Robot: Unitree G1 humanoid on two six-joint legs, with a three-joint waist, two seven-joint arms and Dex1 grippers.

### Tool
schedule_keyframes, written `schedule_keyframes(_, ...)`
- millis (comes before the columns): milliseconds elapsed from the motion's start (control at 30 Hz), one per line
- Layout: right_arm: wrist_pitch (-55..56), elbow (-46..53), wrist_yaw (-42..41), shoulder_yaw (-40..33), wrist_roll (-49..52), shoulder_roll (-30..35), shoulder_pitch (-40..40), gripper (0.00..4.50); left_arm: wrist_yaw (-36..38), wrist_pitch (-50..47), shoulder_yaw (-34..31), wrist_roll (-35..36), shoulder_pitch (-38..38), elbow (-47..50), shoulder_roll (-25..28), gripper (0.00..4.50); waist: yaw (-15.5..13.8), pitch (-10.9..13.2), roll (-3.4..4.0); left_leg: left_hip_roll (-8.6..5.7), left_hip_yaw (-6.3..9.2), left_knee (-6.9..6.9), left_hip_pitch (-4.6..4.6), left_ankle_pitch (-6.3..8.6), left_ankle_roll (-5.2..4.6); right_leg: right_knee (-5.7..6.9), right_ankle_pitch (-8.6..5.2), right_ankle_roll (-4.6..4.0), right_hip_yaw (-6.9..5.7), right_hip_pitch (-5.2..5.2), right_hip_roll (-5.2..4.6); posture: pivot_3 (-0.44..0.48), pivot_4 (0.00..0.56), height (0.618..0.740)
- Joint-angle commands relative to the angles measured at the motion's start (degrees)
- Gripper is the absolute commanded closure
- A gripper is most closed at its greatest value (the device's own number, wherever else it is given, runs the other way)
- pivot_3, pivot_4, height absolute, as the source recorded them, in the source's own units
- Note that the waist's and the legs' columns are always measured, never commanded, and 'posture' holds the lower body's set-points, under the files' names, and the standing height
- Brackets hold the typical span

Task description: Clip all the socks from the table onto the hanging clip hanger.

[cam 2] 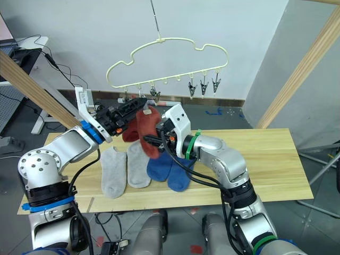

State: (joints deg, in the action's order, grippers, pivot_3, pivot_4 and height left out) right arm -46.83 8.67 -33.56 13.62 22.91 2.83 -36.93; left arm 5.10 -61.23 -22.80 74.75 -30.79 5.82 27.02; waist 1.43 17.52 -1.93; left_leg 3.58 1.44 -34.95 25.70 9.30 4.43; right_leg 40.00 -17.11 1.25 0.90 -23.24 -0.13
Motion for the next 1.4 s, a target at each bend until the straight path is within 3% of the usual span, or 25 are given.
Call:
schedule_keyframes(33,0.65,2.17,-1.2,0.37,0.63,1.76,2.1,1.94,3.74,0.12,1.32,-2.15,2.78,4.68,2.9,0.0,-0.07,0.0,0.0,0.0,-0.01,0.0,-0.01,0.0,0.0,0.0,0.0,0.0,0.01,0.0,0.0,0.046,0.273,0.74)
schedule_keyframes(200,0.97,4.38,-2.22,0.53,0.58,6.02,6.27,0.11,7.16,-0.25,2.2,-3.56,6.36,8.11,6.6,0.0,-0.58,0.0,0.0,0.01,0.01,0.01,0.0,0.1,-0.16,-0.02,0.0,0.0,-0.01,-0.01,0.0,0.049,0.264,0.74)
schedule_keyframes(233,0.95,5.03,-2.28,0.33,0.61,6.98,7.11,0.02,7.91,0.1,2.62,-4.5,7.0,8.89,7.24,0.0,-0.61,0.0,0.0,0.01,0.01,0.01,0.0,0.1,-0.17,-0.01,0.0,0.0,0.0,-0.02,0.0,0.049,0.264,0.74)
schedule_keyframes(367,1.18,7.08,-2.0,-0.8,0.32,10.48,9.41,0.02,8.57,3.26,3.43,-8.55,7.54,9.96,7.28,0.0,-1.03,0.0,0.0,0.02,0.01,0.01,0.0,0.1,-0.17,-0.01,-0.01,0.01,0.0,-0.02,0.01,0.046,0.26,0.74)
schedule_keyframes(533,1.5,9.44,-1.84,-3.38,0.36,14.96,11.0,0.02,7.35,12.52,10.27,-24.9,8.79,12.16,7.57,0.0,-1.26,-0.01,-0.01,0.0,-0.03,0.01,-0.01,0.1,-0.17,-0.03,-0.01,0.01,0.03,-0.02,0.02,0.036,0.251,0.74)
schedule_keyframes(667,1.4,11.85,-1.13,-5.55,0.51,17.91,11.69,0.02,12.34,19.46,15.59,-33.8,9.25,11.23,7.56,0.0,-1.32,-0.01,-0.02,0.0,-0.05,0.02,0.02,0.1,-0.17,-0.07,0.0,0.0,0.04,-0.03,0.02,0.021,0.245,0.74)
schedule_keyframes(733,1.13,12.87,-0.53,-6.54,0.49,18.74,11.78,0.02,15.07,22.21,15.42,-33.9,8.54,9.84,5.34,0.0,-1.28,-0.01,-0.02,0.01,-0.05,0.03,0.02,0.1,-0.17,-0.06,-0.01,0.0,0.03,-0.04,0.03,0.013,0.242,0.74)
schedule_keyframes(933,-0.24,15.34,1.71,-8.68,1.19,18.93,11.63,0.02,17.55,37.13,19.4,-45.28,4.9,4.23,-0.64,0.0,-1.29,-0.06,-0.04,-0.02,-0.06,0.0,0.04,0.1,-0.17,-0.05,0.0,0.0,0.02,-0.05,0.04,-0.004,0.236,0.74)
schedule_keyframes(1233,-2.88,18.89,3.96,-10.77,3.94,18.61,10.34,0.02,19.47,56.68,23.57,-58.19,-4.26,-14.98,-9.98,0.0,-1.15,-0.08,-0.06,-0.03,-0.05,-0.07,0.08,0.09,-0.19,-0.02,0.02,-0.02,-0.03,-0.04,0.05,-0.045,0.225,0.74)
schedule_keyframes(1400,-3.59,19.26,4.99,-11.16,4.27,18.86,10.19,0.02,18.62,64.58,22.58,-61.58,-10.12,-26.4,-13.55,0.0,-0.66,-0.14,-0.1,-0.04,-0.06,-0.12,0.1,0.08,-0.22,-0.02,0.05,-0.05,-0.03,-0.04,0.06,-0.08,0.223,0.74)
